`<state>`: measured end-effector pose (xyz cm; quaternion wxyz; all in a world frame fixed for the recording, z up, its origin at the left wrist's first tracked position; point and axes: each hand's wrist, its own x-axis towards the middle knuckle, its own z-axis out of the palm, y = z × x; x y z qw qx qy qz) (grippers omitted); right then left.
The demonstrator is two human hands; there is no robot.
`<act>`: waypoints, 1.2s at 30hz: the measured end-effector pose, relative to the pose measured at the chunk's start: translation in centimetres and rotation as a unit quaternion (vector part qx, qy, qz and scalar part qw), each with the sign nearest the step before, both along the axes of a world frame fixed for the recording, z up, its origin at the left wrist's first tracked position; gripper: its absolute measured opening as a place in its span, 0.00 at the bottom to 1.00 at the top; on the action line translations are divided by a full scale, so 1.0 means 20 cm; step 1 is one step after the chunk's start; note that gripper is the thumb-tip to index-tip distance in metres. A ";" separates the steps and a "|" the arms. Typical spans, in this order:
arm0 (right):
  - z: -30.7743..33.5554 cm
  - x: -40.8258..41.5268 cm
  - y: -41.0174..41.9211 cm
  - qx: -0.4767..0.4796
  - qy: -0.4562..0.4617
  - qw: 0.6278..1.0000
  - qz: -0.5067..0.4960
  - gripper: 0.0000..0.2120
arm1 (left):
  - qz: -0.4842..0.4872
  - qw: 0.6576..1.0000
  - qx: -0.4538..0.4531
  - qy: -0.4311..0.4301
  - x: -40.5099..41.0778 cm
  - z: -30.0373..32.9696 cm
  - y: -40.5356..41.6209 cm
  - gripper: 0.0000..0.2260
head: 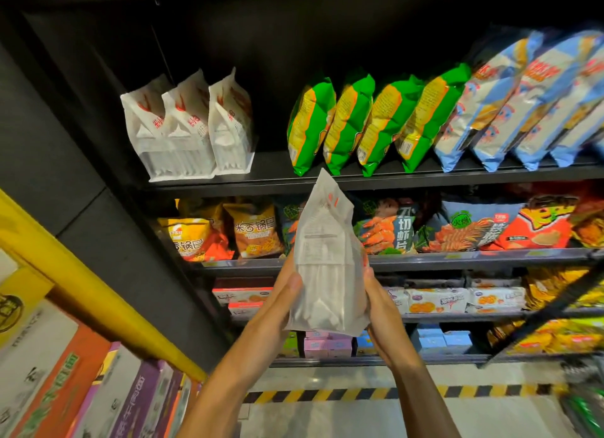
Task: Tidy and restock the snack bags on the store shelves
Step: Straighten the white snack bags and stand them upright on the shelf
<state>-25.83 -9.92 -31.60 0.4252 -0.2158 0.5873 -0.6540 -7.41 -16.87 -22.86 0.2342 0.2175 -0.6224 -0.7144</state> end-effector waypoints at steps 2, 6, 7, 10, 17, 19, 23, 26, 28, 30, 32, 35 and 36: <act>0.01 0.01 0.00 -0.015 0.012 1.000 -0.014 0.21 | 0.034 0.999 -0.037 -0.020 0.03 0.01 -0.03 0.23; 0.04 0.03 0.01 -0.029 0.070 0.996 -0.043 0.19 | 0.119 0.988 -0.093 -0.034 0.09 0.03 -0.11 0.19; 0.06 0.05 0.00 -0.036 0.084 0.995 -0.050 0.20 | 0.118 0.988 -0.094 -0.034 0.11 0.03 -0.13 0.19; 0.11 0.10 -0.01 -0.043 0.147 0.985 -0.079 0.22 | 0.121 0.987 -0.089 -0.050 0.14 -0.01 -0.18 0.25; 0.26 0.20 -0.02 -0.053 0.223 0.973 -0.014 0.32 | 0.303 0.950 -0.052 -0.048 0.15 -0.15 -0.25 0.22; 0.32 0.17 0.00 -0.090 0.185 0.978 0.027 0.26 | 0.319 0.947 -0.011 -0.039 0.18 -0.17 -0.28 0.22; 0.39 0.18 0.01 -0.129 0.171 0.969 0.124 0.17 | 0.272 0.958 0.087 -0.035 0.18 -0.19 -0.31 0.20; 0.40 0.25 0.00 -0.140 0.172 0.967 0.122 0.15 | 0.243 0.960 0.129 -0.058 0.14 -0.20 -0.30 0.25; 0.40 0.27 0.00 -0.135 0.180 0.968 0.109 0.14 | 0.227 0.961 0.145 -0.065 0.12 -0.21 -0.29 0.29; 0.41 0.27 0.00 -0.132 0.181 0.969 0.104 0.15 | 0.216 0.962 0.153 -0.066 0.10 -0.22 -0.28 0.28; 0.41 0.26 0.01 -0.134 0.184 0.969 0.102 0.16 | 0.206 0.964 0.158 -0.064 0.09 -0.22 -0.27 0.28; 0.40 0.24 0.02 -0.130 0.177 0.970 0.107 0.16 | 0.221 0.962 0.149 -0.056 0.09 -0.24 -0.28 0.28; 0.41 0.24 0.03 -0.124 0.173 0.971 0.109 0.16 | 0.233 0.961 0.141 -0.052 0.09 -0.24 -0.28 0.26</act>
